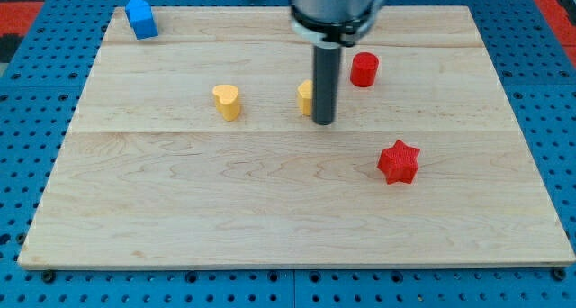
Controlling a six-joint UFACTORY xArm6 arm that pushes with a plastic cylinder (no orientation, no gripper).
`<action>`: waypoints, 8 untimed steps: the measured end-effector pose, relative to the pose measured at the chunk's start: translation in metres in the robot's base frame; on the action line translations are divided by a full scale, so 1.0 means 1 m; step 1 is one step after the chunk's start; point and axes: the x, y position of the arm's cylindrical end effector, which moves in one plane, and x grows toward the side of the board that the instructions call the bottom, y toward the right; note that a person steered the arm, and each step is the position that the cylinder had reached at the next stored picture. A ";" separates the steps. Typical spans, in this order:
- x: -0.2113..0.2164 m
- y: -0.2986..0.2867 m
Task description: Push yellow hexagon to yellow heart
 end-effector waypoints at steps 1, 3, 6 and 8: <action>-0.009 0.040; -0.053 -0.030; -0.023 -0.073; 0.006 -0.019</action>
